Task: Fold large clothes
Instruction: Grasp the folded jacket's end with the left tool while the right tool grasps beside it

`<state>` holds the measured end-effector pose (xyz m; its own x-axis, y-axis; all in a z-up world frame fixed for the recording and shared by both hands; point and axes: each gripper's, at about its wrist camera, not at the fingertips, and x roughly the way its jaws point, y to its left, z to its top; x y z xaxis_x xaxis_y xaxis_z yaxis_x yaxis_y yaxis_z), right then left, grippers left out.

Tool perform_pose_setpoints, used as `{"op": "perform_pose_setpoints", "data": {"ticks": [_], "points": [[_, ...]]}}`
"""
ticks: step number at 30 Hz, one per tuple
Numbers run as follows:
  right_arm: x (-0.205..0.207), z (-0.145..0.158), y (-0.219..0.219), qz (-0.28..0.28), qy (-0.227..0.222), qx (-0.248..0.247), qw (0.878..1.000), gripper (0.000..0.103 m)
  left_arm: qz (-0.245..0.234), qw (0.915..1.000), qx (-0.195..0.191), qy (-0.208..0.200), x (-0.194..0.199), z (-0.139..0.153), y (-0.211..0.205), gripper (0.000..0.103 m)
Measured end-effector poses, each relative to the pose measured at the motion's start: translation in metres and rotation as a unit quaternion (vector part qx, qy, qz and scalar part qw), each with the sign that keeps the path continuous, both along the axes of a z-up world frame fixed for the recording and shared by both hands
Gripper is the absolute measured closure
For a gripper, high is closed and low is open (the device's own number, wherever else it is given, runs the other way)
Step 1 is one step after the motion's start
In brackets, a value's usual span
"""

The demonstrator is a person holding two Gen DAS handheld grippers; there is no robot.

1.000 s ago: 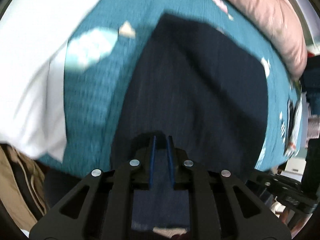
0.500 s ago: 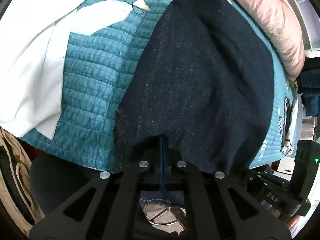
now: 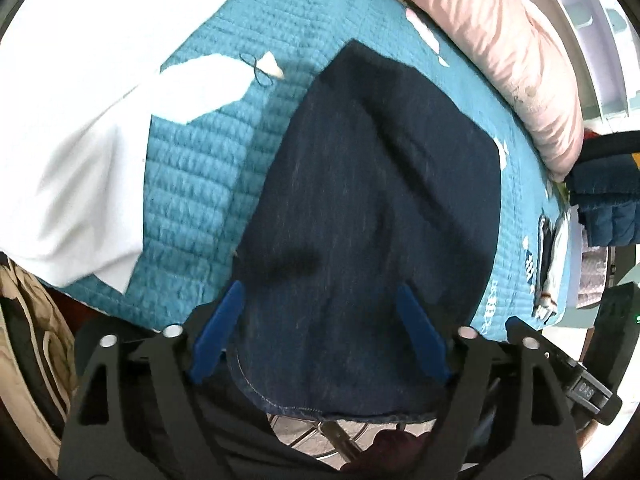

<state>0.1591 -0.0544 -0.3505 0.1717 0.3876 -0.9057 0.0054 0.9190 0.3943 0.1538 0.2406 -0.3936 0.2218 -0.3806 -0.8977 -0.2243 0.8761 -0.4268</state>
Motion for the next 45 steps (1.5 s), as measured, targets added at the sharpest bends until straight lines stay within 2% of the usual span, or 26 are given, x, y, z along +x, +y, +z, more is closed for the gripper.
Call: {"op": "perform_pose_setpoints", "data": {"ticks": [5,8,11,14,21,23,30,31,33,35,37,38,40,43,45], "points": [[0.013,-0.009,-0.017,-0.026,0.005,-0.001,1.0,0.015,0.002,0.9993,-0.034,0.016,0.016,-0.014,0.008,0.017],[0.021,-0.014,-0.024,-0.031,0.011,0.001,0.999,0.015,-0.003,0.9992,-0.008,0.039,0.028,-0.029,0.007,0.017],[0.033,-0.022,-0.009,-0.023,0.013,-0.005,1.0,0.015,-0.008,0.9985,0.001,0.054,0.035,-0.041,0.004,0.017],[0.042,-0.035,-0.002,-0.016,0.022,-0.008,1.0,0.015,-0.015,0.9972,0.031,0.066,0.04,-0.053,-0.002,0.017],[0.058,-0.068,0.005,-0.01,0.053,-0.01,0.998,0.015,-0.021,0.9972,0.031,0.064,0.046,-0.061,-0.01,0.012],[0.061,-0.076,0.006,-0.011,0.059,-0.009,0.998,0.011,-0.021,0.9974,0.029,0.062,0.048,-0.064,-0.011,0.011],[0.073,-0.106,-0.001,-0.03,0.08,0.069,0.994,0.006,-0.016,0.9975,0.035,0.059,0.05,-0.068,-0.016,0.008],[0.073,-0.106,-0.001,-0.029,0.078,0.072,0.994,0.007,-0.015,0.9976,0.035,0.058,0.05,-0.068,-0.017,0.008],[0.071,-0.101,-0.002,-0.022,0.073,0.076,0.994,0.023,-0.015,0.9976,0.036,0.057,0.047,-0.069,-0.023,0.008],[0.069,-0.092,-0.009,-0.025,0.08,0.071,0.994,0.048,-0.021,0.9971,0.045,0.058,0.045,-0.067,-0.029,0.008],[0.065,-0.08,-0.025,-0.036,0.089,0.099,0.991,0.059,-0.028,0.9965,0.053,0.058,0.041,-0.06,-0.034,0.008],[0.064,-0.076,-0.029,-0.039,0.089,0.109,0.989,0.063,-0.03,0.9964,0.054,0.058,0.04,-0.058,-0.039,0.008],[0.056,-0.069,-0.036,-0.043,0.089,0.115,0.988,0.064,-0.033,0.9969,0.047,0.054,0.038,-0.052,-0.045,0.008],[0.049,-0.062,-0.046,-0.04,0.08,0.095,0.991,0.064,-0.029,0.9979,-0.015,0.056,0.032,-0.051,-0.051,0.008],[0.051,-0.063,-0.06,-0.048,0.085,0.094,0.991,0.064,-0.029,0.9972,-0.029,0.062,0.031,-0.055,-0.056,0.008]]}}
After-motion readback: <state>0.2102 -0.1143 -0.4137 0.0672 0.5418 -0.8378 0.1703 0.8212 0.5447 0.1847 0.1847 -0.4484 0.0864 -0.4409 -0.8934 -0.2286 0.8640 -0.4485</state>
